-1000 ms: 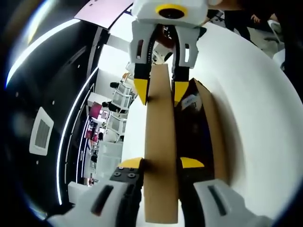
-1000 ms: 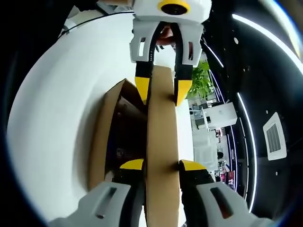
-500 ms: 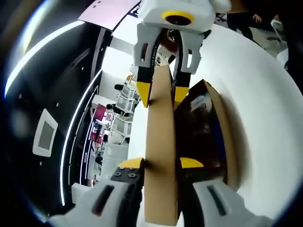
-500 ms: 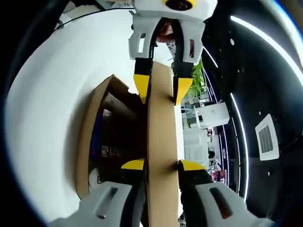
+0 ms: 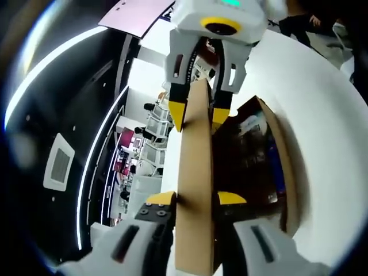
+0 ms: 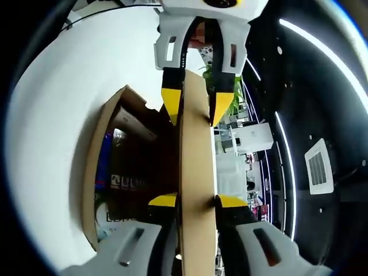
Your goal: Operate the shoe box by opening the lid, removing the specified soft item, and placing it in the target area until the item is outside and the box remains undamaged.
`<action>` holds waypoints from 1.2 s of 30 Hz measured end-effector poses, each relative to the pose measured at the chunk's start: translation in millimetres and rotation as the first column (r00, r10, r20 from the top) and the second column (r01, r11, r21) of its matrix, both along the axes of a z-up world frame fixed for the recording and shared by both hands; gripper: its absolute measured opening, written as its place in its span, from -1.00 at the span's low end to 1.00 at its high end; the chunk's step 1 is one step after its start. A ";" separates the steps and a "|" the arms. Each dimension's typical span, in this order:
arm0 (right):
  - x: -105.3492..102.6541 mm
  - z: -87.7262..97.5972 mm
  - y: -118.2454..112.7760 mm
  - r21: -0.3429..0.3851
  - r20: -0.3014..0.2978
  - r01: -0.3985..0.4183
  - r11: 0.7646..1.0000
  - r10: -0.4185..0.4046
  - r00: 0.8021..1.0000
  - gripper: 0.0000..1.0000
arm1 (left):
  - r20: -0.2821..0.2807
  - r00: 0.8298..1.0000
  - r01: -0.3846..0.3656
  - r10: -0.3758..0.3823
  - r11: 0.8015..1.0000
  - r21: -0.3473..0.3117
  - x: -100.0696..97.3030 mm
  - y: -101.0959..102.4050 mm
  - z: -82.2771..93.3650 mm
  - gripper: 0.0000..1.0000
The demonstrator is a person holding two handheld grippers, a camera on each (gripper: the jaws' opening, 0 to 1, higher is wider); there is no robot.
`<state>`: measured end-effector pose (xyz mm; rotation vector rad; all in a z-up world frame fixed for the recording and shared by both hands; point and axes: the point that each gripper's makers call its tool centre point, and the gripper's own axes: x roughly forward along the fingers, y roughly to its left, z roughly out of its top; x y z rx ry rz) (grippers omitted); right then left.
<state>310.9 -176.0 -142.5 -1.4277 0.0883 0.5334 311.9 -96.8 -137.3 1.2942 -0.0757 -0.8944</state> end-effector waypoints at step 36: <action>-0.4 -0.3 -0.1 -0.008 0.000 0.011 1.000 -0.011 1.000 -0.53 | -0.351 0.933 0.098 -0.080 0.995 0.034 -86.9 34.7 -56.6 -0.09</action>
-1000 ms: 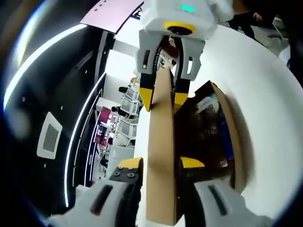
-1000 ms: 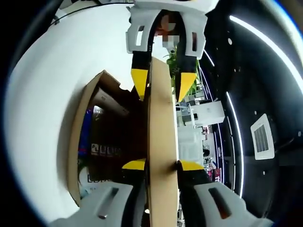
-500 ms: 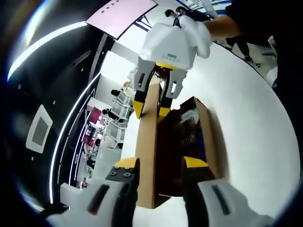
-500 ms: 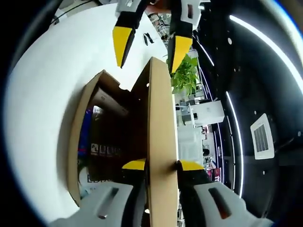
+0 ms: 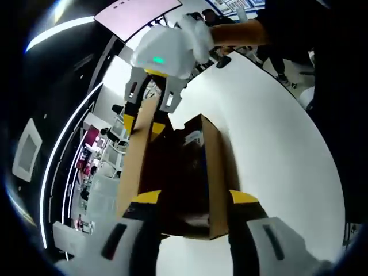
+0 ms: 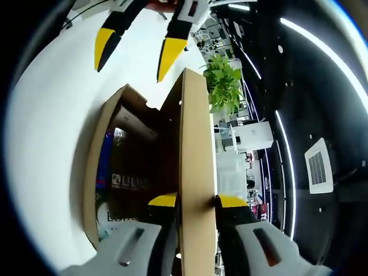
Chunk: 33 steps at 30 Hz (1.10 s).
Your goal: Operate the shoe box by opening the lid, removing the specified soft item, and placing it in the target area until the item is outside and the box remains undamaged.
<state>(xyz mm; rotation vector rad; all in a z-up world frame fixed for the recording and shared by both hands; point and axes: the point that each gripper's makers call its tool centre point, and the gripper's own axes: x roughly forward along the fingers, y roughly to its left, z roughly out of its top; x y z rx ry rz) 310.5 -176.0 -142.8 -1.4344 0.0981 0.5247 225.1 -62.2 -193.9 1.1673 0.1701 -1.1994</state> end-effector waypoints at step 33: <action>-1.0 -1.4 -0.2 -0.012 0.000 0.010 1.000 -0.010 1.000 -0.52 | -0.171 0.981 -0.077 0.089 0.994 0.075 41.2 1.3 -91.5 -0.29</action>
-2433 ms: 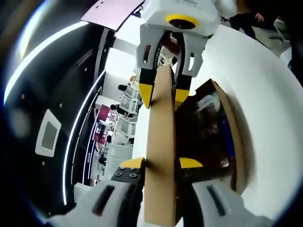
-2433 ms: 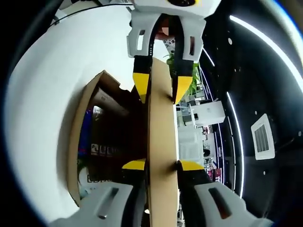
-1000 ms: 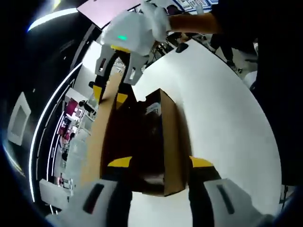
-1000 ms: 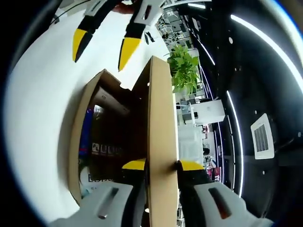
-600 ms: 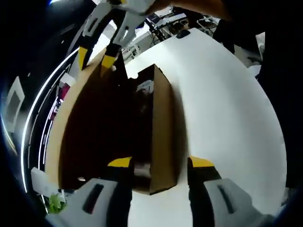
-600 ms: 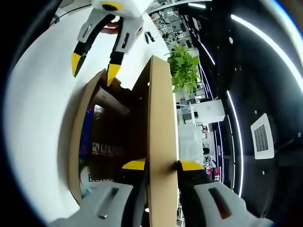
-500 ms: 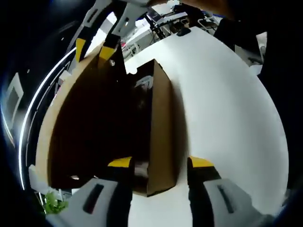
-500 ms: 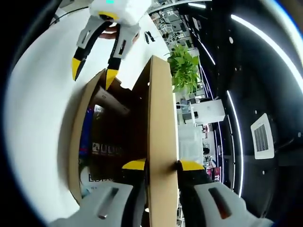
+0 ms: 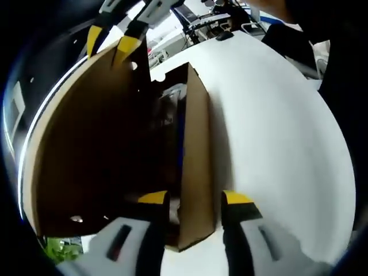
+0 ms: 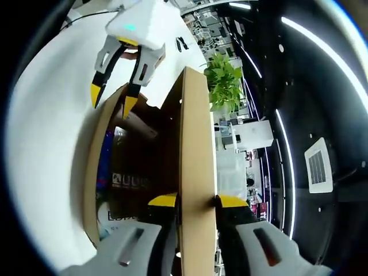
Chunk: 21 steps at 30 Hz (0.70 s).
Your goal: Operate the shoe box by opening the lid, removing the specified soft item, and placing it in the target area until the item is outside and the box remains undamaged.
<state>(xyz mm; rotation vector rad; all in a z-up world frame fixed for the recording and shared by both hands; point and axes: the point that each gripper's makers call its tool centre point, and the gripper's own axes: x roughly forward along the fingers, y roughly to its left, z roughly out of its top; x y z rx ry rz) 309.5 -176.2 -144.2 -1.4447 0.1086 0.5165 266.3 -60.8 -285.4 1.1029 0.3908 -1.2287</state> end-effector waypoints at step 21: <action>-0.3 -0.1 0.0 0.001 0.002 -0.005 1.000 0.005 1.000 -0.52 | -0.031 0.999 0.025 -0.024 0.999 0.030 -1.3 -13.2 -2.8 -0.74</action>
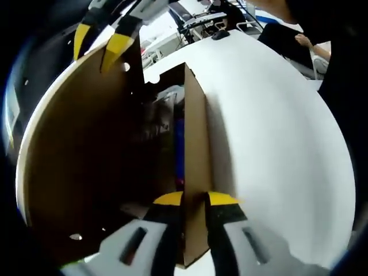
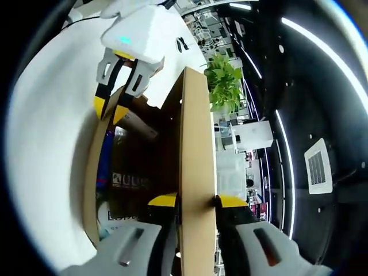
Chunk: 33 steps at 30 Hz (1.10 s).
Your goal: Operate the shoe box by opening the lid, removing the specified soft item, and placing it in the target area until the item is outside and the box remains undamaged.
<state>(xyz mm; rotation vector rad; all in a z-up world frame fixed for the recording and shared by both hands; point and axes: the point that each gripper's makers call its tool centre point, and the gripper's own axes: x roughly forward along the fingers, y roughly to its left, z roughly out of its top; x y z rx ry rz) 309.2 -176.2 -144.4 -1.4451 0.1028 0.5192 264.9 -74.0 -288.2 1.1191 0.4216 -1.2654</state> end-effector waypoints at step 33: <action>6.4 4.0 -0.7 0.012 0.014 0.027 1.000 -0.027 1.000 -0.54 | -0.199 0.976 0.090 -0.086 0.996 0.009 -1.4 -3.4 -6.6 -0.89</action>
